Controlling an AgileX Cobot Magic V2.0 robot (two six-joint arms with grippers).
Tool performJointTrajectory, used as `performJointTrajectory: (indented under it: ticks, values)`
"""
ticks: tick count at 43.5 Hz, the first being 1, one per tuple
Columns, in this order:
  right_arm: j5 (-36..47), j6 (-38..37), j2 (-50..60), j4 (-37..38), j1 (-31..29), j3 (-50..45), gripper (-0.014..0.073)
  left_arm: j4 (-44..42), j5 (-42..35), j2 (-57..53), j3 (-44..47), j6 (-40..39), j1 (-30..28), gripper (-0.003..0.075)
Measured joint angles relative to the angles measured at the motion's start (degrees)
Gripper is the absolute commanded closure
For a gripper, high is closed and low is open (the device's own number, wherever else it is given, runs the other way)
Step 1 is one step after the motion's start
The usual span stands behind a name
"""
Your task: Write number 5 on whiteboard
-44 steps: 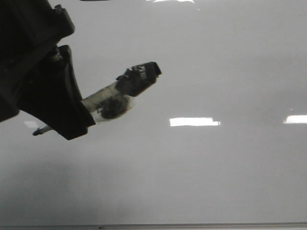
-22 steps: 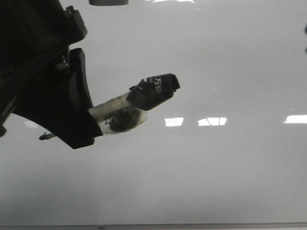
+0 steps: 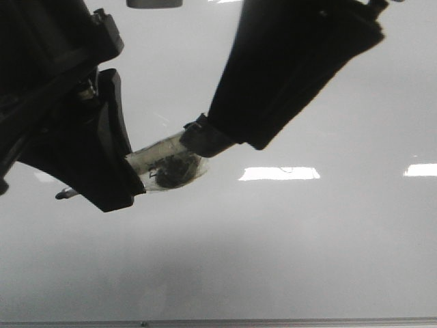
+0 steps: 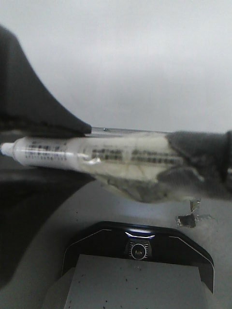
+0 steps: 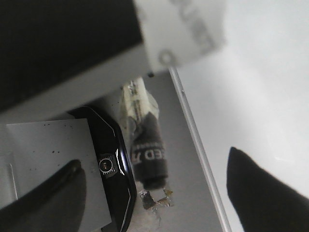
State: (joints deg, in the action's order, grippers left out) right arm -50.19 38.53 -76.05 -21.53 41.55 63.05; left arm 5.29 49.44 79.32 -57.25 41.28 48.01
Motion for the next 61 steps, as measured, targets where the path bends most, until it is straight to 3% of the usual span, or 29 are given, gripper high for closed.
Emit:
performJointTrajectory:
  ticks: [8, 12, 28, 30, 36, 41, 48, 52, 61]
  values:
    - [0.00, 1.39, -3.70, 0.00, 2.25, 1.58, -0.0011, 0.00, 0.00, 0.00, 0.00, 0.00, 0.00, 0.0741]
    - [0.00, 1.59, -4.73, -0.03, 2.46, 1.58, 0.0041, 0.00, 0.00, 0.00, 0.00, 0.00, 0.00, 0.0741]
    - [-0.37, 1.73, -5.09, -0.01, 2.46, 1.58, 0.0632, 0.00, 0.48, 0.00, 0.00, 0.27, 0.08, 0.0741]
    - [-0.40, 1.73, -5.09, -0.01, 2.46, 1.58, 0.0673, 0.00, 0.45, 0.00, 0.00, 0.39, 0.08, 0.0740]
    - [-0.50, 1.73, -5.09, -0.01, 2.46, 1.58, 0.0664, 0.00, 0.45, 0.00, 0.00, 0.39, 0.08, 0.0720]
    - [-0.50, 1.73, -5.09, -0.01, 2.46, 1.58, 0.0664, 0.00, 0.45, 0.00, 0.00, 0.47, 0.08, 0.0581]
    - [-1.30, 1.73, -5.09, -0.01, 2.46, 1.58, 0.0664, 0.00, -0.32, 0.00, 0.00, 0.36, 0.08, 0.0237]
    - [-2.48, 1.73, -5.09, -0.01, 2.46, 1.58, 0.0664, 0.00, -1.73, 0.00, 0.00, 0.16, 0.08, 0.0091]
    - [-1.98, 1.83, -2.23, -0.45, 0.89, -1.68, 0.0664, -0.15, -2.84, 0.00, 0.00, 0.03, 0.08, 0.0069]
